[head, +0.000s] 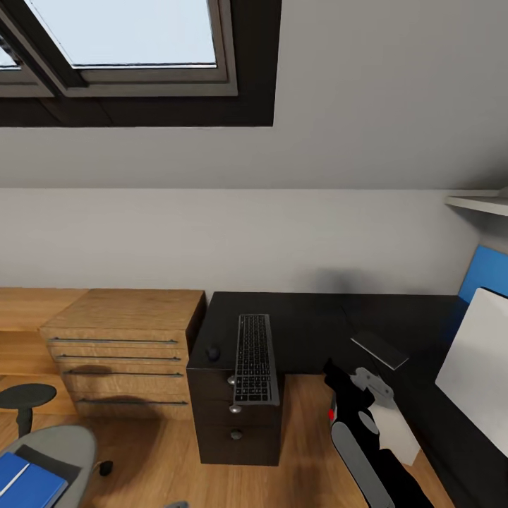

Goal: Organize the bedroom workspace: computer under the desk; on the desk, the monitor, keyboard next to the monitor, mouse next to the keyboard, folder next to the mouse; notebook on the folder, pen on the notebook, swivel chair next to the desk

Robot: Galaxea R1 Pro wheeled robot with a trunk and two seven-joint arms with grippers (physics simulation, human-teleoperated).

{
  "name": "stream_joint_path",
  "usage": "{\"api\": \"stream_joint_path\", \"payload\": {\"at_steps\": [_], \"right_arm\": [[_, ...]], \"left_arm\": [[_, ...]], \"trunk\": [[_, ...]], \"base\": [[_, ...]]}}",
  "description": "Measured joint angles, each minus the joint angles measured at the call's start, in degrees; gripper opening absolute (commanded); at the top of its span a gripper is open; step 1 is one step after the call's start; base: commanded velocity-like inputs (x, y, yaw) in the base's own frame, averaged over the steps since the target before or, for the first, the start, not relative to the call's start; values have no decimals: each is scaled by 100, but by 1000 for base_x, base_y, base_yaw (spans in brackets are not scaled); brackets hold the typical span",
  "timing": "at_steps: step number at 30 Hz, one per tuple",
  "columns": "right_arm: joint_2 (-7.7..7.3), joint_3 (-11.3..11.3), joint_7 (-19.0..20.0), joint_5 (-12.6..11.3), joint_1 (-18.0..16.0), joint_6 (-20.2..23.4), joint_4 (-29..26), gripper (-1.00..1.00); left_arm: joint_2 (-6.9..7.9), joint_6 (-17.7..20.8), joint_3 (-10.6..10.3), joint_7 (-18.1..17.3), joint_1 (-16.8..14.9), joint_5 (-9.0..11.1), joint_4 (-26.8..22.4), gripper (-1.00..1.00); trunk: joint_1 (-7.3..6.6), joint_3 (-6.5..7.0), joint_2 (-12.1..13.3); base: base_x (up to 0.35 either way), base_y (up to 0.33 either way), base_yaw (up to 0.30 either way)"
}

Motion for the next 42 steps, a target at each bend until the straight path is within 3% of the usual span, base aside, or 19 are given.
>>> {"api": "stream_joint_path", "payload": {"at_steps": [17,21,29,34,37,38,40,41,42], "right_arm": [[-51,-1,26,19,0,0,4,100],[-115,-1,29,124,3,0,5,100],[-208,-21,31,816,-1,0,17,100],[-231,-120,132,1512,-45,0,390,100],[-243,-168,259,1705,-254,6,785,100],[-266,-231,322,1760,-472,11,1005,100],[-334,-383,497,1813,-1011,27,1570,100],[-414,-475,847,1820,-1572,33,2408,100],[-472,-503,1093,1827,-1929,30,2944,100]], "left_arm": [[-5,17,93,-4,0,-8,-1,100],[-7,23,97,-11,0,2,7,100],[3,22,127,-8,0,15,34,100],[78,6,133,-7,0,20,247,100],[93,-7,136,-11,0,15,475,100],[97,-20,134,-13,0,8,588,100],[101,-144,132,-16,0,0,725,100],[103,-358,135,-18,0,3,785,100],[103,-446,139,-18,0,-1,804,100]], "trunk": [[-3,0,-1],[-2,0,-1],[-1,0,0],[0,0,0],[0,0,0],[0,1,1],[0,1,1],[1,1,2],[0,1,1]], "base": [[202,-63,0],[217,-104,0],[67,-41,0],[10,-6,0],[2,-1,0],[0,0,0],[0,0,0],[0,0,0],[0,0,0]]}}
